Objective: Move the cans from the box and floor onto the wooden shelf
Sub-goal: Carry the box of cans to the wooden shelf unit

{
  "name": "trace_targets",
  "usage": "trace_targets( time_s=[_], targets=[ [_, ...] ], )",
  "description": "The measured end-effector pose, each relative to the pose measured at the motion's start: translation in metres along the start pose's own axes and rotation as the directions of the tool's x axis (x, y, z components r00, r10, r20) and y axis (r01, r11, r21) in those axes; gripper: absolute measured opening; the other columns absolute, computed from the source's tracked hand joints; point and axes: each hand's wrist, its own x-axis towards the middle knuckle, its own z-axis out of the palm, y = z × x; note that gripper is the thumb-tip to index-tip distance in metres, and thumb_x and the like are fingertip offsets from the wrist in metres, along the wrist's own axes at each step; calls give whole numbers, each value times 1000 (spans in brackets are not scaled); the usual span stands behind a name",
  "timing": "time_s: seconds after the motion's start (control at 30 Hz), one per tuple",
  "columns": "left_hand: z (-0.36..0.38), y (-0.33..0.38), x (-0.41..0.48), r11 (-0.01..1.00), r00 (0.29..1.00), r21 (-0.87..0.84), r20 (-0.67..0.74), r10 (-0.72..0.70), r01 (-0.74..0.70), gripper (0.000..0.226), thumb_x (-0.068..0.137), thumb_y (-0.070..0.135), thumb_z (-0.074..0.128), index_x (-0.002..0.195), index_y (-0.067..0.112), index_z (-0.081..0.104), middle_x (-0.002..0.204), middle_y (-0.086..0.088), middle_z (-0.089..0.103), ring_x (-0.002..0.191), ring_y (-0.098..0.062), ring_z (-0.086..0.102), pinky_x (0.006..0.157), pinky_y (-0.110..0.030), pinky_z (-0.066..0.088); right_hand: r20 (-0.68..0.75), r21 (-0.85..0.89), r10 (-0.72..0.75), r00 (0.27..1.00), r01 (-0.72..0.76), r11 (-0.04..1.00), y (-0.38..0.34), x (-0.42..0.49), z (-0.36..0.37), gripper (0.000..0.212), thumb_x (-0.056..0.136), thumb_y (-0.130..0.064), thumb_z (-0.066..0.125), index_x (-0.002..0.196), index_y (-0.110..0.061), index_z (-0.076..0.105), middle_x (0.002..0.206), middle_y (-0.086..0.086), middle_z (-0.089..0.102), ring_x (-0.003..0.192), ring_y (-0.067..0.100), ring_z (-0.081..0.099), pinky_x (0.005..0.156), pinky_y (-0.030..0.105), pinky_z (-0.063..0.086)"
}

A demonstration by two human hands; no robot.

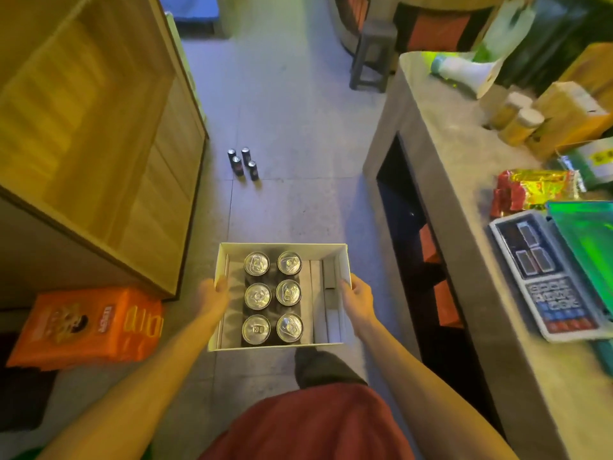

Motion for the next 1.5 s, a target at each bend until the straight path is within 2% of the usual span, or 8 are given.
trace_targets(
  time_s=[0.17, 0.33, 0.47, 0.67, 0.97, 1.13, 1.23, 1.5],
  targets=[
    [9, 85, 74, 997, 999, -67, -44, -31, 28, 41, 101, 37, 44, 106, 0, 61, 105, -24, 65, 93, -36, 61, 85, -46, 52, 36, -15, -45, 998, 45, 999, -77, 101, -15, 20, 99, -23, 51, 93, -19, 69, 88, 9, 68, 81, 16, 60, 69, 40, 54],
    [14, 156, 127, 992, 998, -122, -53, -41, 35, 41, 103, 31, 42, 115, -5, 58, 112, -24, 62, 103, -39, 58, 80, -39, 42, 56, -68, -59, 997, 63, 996, -131, 189, -18, 20, 97, -27, 51, 94, -17, 68, 100, 19, 68, 90, 33, 65, 84, 52, 56],
    [20, 204, 184, 995, 997, -101, -77, -20, 12, 43, 103, 31, 41, 118, -5, 57, 116, -26, 61, 99, -36, 57, 79, -39, 42, 40, -52, -65, 997, 67, 996, -177, 252, -13, 20, 99, -23, 50, 91, -17, 68, 101, 19, 69, 84, 20, 60, 75, 42, 55],
    [33, 264, 300, 992, 997, -123, -75, -13, 3, 40, 101, 32, 45, 110, -2, 62, 106, -23, 66, 96, -39, 62, 79, -42, 49, 36, -6, -42, 998, 42, 999, -231, 353, 16, 17, 100, -24, 52, 94, -26, 68, 101, 9, 70, 97, 23, 65, 86, 45, 56],
    [10, 357, 481, 985, 995, -159, -63, -75, 64, 36, 97, 38, 48, 98, 5, 64, 98, -23, 67, 91, -40, 64, 85, -52, 54, 35, -57, -76, 996, 78, 995, -348, 506, 75, 20, 96, -19, 51, 84, -8, 62, 73, 1, 50, 71, 13, 44, 62, 32, 38],
    [-18, 403, 555, 991, 994, -131, -98, -42, 29, 42, 98, 37, 47, 96, 0, 67, 95, -24, 68, 88, -41, 64, 76, -46, 53, 81, -37, -148, 986, 152, 988, -420, 567, 106, 29, 100, -14, 50, 74, -27, 52, 65, -13, 44, 60, 3, 38, 50, 12, 33],
    [-27, 417, 592, 981, 989, -174, -109, -105, 85, 44, 98, 39, 47, 96, 0, 65, 93, -24, 68, 85, -41, 64, 73, -43, 52, 112, -61, -162, 980, 169, 984, -448, 612, 128, 33, 98, -13, 52, 67, -23, 45, 66, -6, 37, 63, 8, 33, 53, 23, 28],
    [-32, 445, 664, 925, 919, -283, -227, -321, 253, 46, 100, 36, 46, 94, -4, 69, 94, -30, 69, 87, -43, 65, 70, -40, 48, 324, -185, -201, 925, 270, 945, -514, 750, 202, 25, 100, -27, 56, 82, -13, 66, 72, -2, 55, 72, 11, 48, 66, 34, 43]
  ],
)
